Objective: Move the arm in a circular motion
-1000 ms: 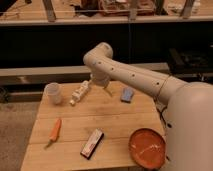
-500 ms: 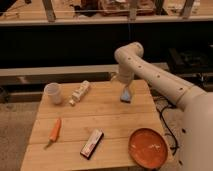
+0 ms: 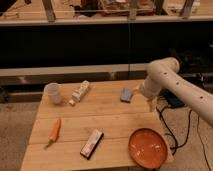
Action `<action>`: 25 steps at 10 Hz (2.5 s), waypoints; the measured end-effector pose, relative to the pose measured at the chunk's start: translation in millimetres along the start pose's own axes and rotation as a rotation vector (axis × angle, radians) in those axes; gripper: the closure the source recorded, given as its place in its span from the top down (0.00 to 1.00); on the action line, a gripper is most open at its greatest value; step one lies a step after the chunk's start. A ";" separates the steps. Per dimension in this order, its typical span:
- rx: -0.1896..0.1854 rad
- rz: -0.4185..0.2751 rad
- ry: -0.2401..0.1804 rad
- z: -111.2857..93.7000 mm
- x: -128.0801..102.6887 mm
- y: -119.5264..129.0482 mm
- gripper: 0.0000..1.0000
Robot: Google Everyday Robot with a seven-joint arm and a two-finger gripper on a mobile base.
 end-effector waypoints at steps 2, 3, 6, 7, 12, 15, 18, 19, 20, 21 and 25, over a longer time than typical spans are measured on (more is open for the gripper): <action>0.005 -0.047 -0.018 -5.8 -42.0 43.0 0.80; 0.007 -0.072 -0.024 -7.4 -60.6 53.3 0.80; 0.011 -0.186 -0.036 -11.8 -144.6 61.7 0.80; 0.014 -0.218 -0.038 -12.7 -168.2 56.6 0.80; 0.039 -0.464 -0.037 -18.6 -282.9 -14.5 0.80; 0.036 -0.591 0.004 -10.6 -304.3 -94.3 0.80; 0.014 -0.623 0.094 1.3 -272.1 -171.6 0.80; 0.002 -0.612 0.114 4.0 -257.4 -185.2 0.80; -0.005 -0.595 0.132 6.2 -241.8 -198.3 0.80; -0.025 -0.558 0.156 10.3 -214.6 -213.7 0.80; -0.092 -0.349 0.199 22.8 -95.2 -217.9 0.80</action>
